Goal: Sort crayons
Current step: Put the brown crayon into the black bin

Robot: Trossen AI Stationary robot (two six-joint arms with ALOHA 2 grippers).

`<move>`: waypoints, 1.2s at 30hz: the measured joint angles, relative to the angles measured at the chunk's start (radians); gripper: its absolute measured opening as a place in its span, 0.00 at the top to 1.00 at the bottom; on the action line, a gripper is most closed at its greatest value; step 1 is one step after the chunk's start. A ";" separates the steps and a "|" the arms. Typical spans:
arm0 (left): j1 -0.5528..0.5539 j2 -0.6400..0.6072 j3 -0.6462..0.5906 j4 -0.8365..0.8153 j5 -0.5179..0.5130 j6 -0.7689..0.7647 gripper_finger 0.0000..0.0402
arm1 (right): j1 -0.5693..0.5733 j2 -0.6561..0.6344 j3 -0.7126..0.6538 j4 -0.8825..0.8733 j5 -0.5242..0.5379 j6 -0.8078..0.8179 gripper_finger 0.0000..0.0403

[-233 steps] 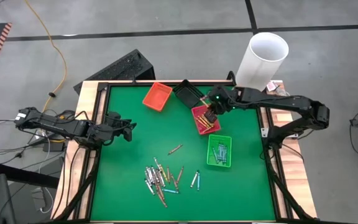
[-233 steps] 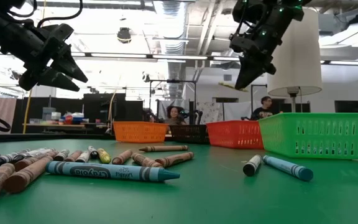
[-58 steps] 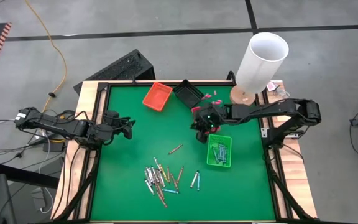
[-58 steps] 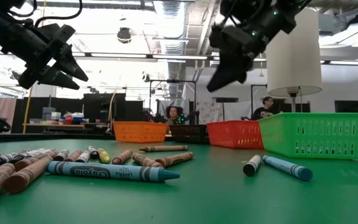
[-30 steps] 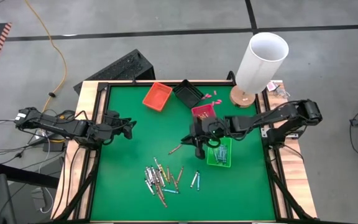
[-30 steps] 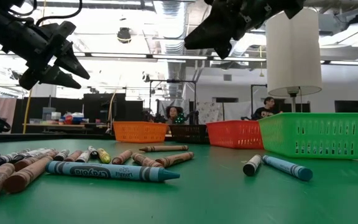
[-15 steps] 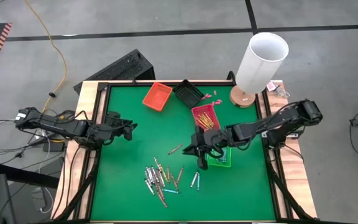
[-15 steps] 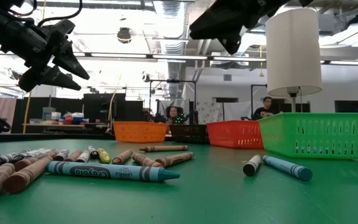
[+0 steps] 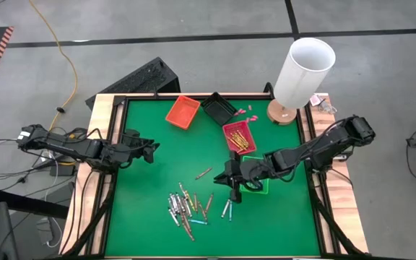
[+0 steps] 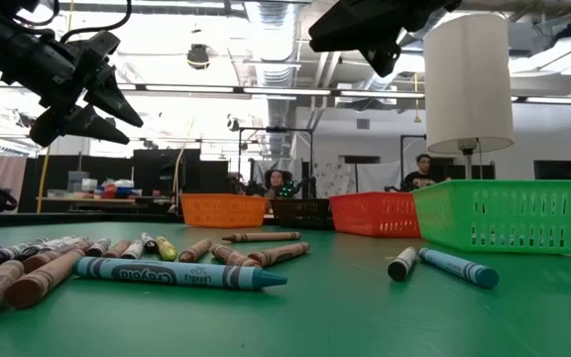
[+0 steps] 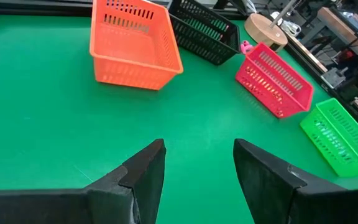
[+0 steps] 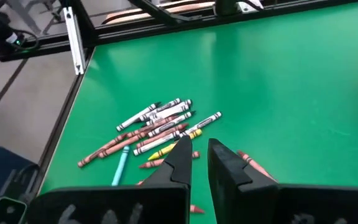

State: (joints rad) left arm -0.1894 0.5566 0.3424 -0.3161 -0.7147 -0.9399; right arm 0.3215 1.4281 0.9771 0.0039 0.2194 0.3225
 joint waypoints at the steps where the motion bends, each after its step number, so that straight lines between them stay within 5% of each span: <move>1: 0.000 0.000 0.000 0.000 0.001 0.000 0.55 | 0.003 0.000 0.000 0.000 0.008 0.008 0.88; 20: 0.000 0.011 0.000 0.000 0.021 0.041 0.55 | 0.029 0.000 0.000 0.001 0.054 0.023 0.88; 36: -0.001 0.139 0.000 0.041 0.064 -0.007 0.55 | 0.118 0.001 0.000 -0.056 0.103 0.043 0.88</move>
State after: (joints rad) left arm -0.1904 0.6961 0.3424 -0.2750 -0.6502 -0.9472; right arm 0.4393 1.4288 0.9771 -0.0522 0.3222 0.3658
